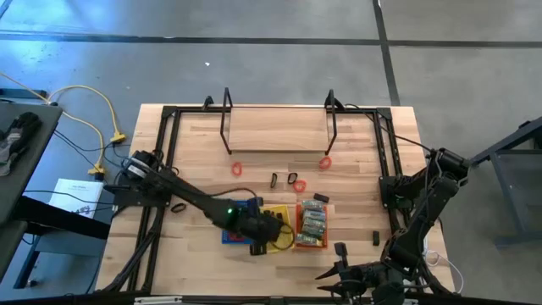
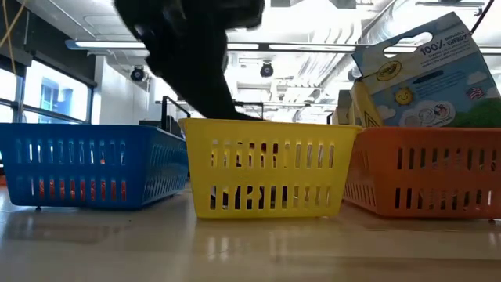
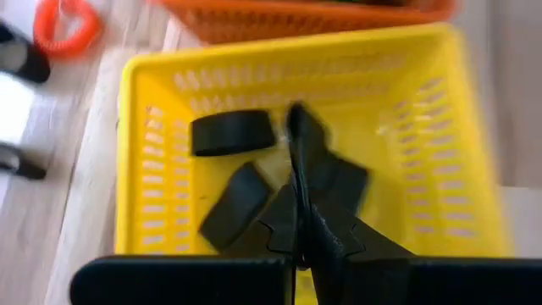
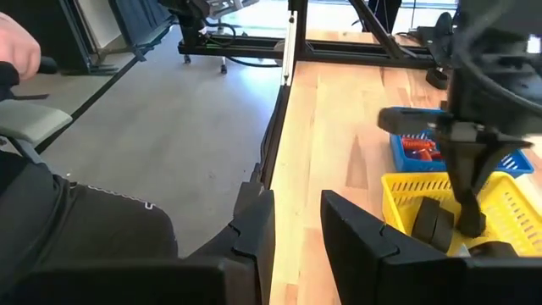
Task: Pick & Place Office Desk Supplies
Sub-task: Put the black rubber band into the yellow basket, then put the orange spring keychain into the blue basket
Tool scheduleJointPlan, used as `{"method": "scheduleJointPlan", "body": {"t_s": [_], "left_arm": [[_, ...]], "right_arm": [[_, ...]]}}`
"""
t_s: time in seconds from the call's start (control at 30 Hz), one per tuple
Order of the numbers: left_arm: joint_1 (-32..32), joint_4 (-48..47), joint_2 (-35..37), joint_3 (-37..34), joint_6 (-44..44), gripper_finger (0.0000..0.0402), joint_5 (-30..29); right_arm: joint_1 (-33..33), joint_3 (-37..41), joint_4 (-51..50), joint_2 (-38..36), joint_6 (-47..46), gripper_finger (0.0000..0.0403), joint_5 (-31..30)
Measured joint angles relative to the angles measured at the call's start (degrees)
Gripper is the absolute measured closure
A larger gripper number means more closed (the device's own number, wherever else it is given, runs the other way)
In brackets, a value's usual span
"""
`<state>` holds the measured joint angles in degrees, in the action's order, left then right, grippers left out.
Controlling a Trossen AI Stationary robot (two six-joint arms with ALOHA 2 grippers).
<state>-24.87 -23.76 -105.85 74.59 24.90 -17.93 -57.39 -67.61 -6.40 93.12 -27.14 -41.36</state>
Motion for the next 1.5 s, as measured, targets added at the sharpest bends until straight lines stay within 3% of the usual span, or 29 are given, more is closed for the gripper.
{"method": "scheduleJointPlan", "body": {"t_s": [0.17,0.57,0.73,0.97,1.13,1.33,1.5], "left_arm": [[1.1,1.3,-0.5,0.0,0.0,0.039,1.2],[-1.7,2.2,-0.5,0.0,0.0,0.0288,-4.8],[-2.0,3.6,-0.5,0.0,-2.1,0.0271,-6.0],[-4.1,5.6,-0.5,0.0,-17.7,0.027,-15.4],[-7.1,5.9,-0.5,0.0,-21.1,0.027,-24.6],[-13.4,5.5,-0.4,0.0,-16.9,0.027,-38.2],[-17.6,-1.9,0.1,0.0,-8.1,0.027,-35.1]], "right_arm": [[0.0,0.0,-0.3,0.0,0.0,0.0318,0.0],[0.0,0.0,-0.6,0.0,-0.3,0.0318,0.0],[0.0,0.0,-0.6,0.0,-0.3,0.0318,0.0],[0.0,0.0,-0.7,0.0,-0.2,0.0318,0.0],[0.0,0.0,-0.7,0.0,-0.1,0.0318,0.0],[0.0,0.0,-0.7,0.1,-0.1,0.0318,0.0],[0.0,0.0,-0.8,0.1,-0.1,0.0318,0.0]]}}
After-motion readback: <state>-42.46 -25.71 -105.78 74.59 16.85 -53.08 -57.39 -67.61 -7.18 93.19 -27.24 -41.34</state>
